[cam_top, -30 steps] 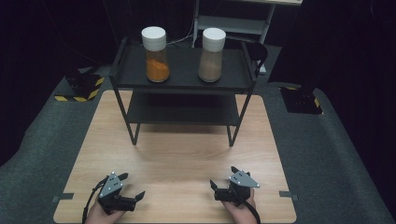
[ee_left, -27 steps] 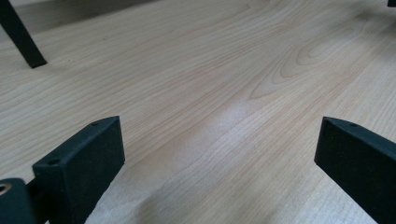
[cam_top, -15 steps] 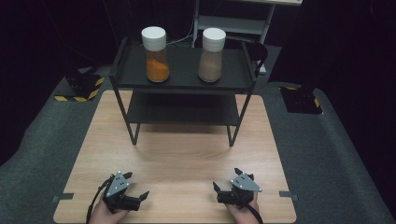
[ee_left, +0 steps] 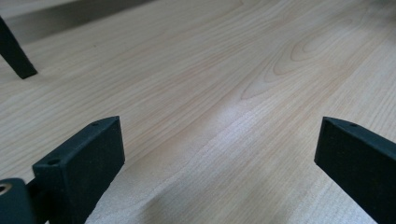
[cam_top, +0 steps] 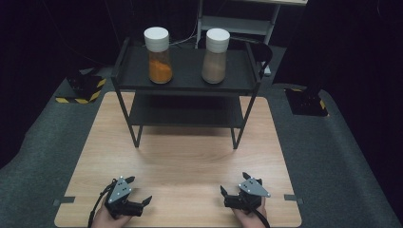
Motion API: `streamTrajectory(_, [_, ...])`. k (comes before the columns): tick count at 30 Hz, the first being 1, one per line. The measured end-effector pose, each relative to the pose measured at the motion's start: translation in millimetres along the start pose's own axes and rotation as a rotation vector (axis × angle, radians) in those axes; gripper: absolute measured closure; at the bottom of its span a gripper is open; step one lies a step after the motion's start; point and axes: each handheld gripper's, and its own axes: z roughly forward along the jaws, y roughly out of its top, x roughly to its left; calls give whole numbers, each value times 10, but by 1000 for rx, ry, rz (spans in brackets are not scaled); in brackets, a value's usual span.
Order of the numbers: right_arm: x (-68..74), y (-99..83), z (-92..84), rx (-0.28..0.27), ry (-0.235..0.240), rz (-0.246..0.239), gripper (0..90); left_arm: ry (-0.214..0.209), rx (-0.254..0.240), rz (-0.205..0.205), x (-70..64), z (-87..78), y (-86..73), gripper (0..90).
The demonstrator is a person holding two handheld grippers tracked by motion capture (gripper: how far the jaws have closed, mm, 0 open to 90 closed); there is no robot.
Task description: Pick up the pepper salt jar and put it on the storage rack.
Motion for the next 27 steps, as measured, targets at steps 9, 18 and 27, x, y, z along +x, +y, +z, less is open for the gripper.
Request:
streamTrajectory(9, [-6, -31, -29, -12, 9, -7, 2, 1, 7, 12, -8, 57, 42, 18])
streamTrajectory(18, [-11, 13, 39, -4, 19, -23, 2, 2, 8, 11, -3, -14, 2, 18])
streamTrajectory(27, [-72, -33, 3, -22, 32, 6, 3, 1, 21, 23, -2, 7, 32, 19])
